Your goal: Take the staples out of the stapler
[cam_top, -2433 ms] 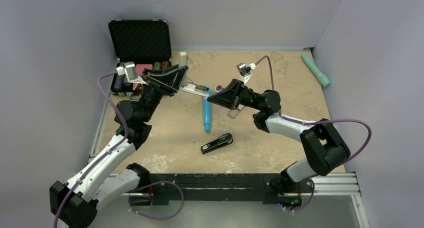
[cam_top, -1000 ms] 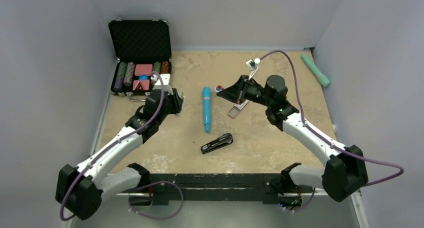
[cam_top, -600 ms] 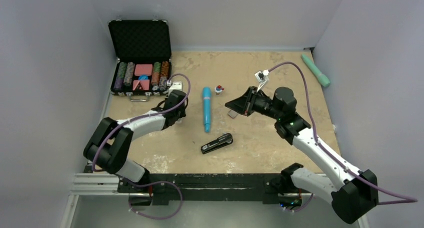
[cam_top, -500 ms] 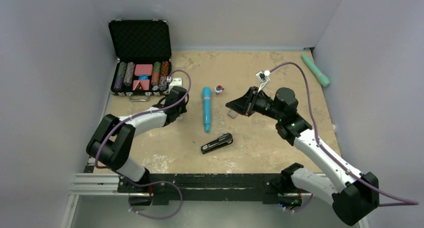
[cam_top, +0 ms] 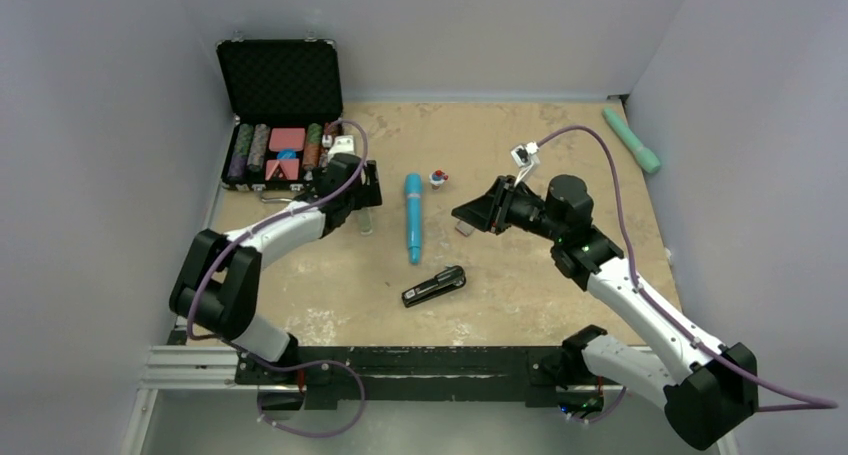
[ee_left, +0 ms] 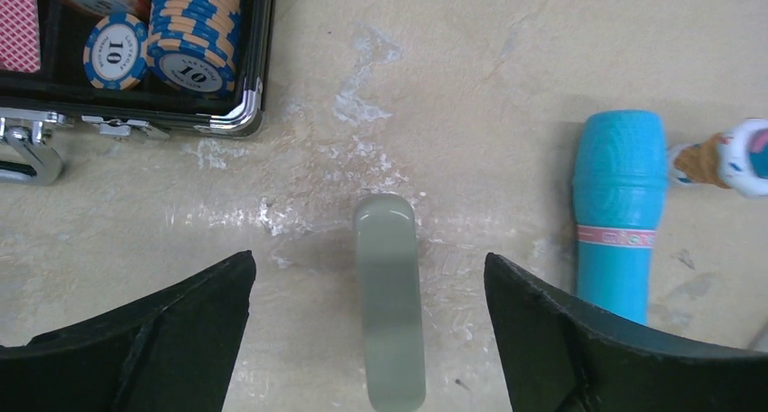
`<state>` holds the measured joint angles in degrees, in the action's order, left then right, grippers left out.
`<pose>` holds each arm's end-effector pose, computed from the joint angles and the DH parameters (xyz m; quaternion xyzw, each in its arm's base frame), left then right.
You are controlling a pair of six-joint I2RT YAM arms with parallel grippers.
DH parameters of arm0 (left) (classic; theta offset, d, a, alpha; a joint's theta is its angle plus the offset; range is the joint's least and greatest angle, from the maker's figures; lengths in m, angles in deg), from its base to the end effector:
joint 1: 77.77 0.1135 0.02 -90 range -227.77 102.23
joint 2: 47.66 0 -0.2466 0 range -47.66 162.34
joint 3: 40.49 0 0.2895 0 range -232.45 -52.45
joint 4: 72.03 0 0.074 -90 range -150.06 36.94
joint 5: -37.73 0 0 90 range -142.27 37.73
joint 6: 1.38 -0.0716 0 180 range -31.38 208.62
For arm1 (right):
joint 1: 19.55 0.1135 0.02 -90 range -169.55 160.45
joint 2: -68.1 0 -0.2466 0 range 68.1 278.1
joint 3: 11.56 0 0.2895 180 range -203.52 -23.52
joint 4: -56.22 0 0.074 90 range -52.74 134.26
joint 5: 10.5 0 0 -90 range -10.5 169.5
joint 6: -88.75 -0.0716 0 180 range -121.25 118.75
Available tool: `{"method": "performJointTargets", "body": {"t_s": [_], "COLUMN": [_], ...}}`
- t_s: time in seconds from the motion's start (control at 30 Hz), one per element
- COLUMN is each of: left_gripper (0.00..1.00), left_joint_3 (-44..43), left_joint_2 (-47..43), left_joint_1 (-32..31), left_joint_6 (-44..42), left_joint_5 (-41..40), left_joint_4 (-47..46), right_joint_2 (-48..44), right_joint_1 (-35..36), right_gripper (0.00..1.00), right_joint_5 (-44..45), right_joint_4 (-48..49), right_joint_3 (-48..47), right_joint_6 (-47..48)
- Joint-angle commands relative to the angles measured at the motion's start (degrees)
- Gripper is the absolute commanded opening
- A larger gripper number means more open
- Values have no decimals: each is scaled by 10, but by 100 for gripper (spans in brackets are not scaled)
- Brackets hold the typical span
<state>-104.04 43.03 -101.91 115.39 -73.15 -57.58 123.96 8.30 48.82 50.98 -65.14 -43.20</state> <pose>0.3627 -0.1346 0.1345 -0.0949 0.8950 -0.0241 0.4351 0.2529 0.1749 0.2883 -0.0841 0.7411 0.5269 0.4076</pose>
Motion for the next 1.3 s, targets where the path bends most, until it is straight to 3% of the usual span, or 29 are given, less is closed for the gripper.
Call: {"method": "performJointTargets", "body": {"t_s": [0.0, 0.13, 0.23, 0.33, 0.43, 0.5, 0.63, 0.87, 1.03, 1.27], "left_gripper": [100, 100, 100, 97, 96, 94, 95, 100, 100, 87], "left_joint_3": [13, 24, 40, 67, 56, 51, -3, 41, 11, -4], "left_joint_2": [-98, -164, -196, -215, -221, -219, -184, -144, -85, -24], "left_joint_1": [0, -1, -3, -1, -10, -47, -175, -206, -257, -284], "left_joint_6": [-27, -63, -32, -8, -10, -35, -137, -174, -214, -246], "left_joint_5": [39, 117, 124, 226, 300, 318, 279, 416, 400, 357], "left_joint_4": [-2, -5, -34, -84, -70, -58, 39, -45, -2, 19], "right_joint_2": [-7, -8, -7, -7, -10, -16, -26, -60, -121, -142], "right_joint_1": [0, 0, 0, 0, 0, 0, -8, -44, -44, -43], "right_gripper": [33, 47, 51, 57, 76, 98, 99, 99, 99, 99], "right_joint_5": [38, 90, 125, 143, 157, 177, 263, 351, 347, 309], "right_joint_4": [-27, -60, -84, -99, -118, -128, -164, -196, -145, -138], "right_joint_3": [-18, -31, -36, -37, -37, -35, -41, -17, 49, 66], "right_joint_6": [22, 29, 31, 31, 31, 31, 33, 15, -1, 0]}}
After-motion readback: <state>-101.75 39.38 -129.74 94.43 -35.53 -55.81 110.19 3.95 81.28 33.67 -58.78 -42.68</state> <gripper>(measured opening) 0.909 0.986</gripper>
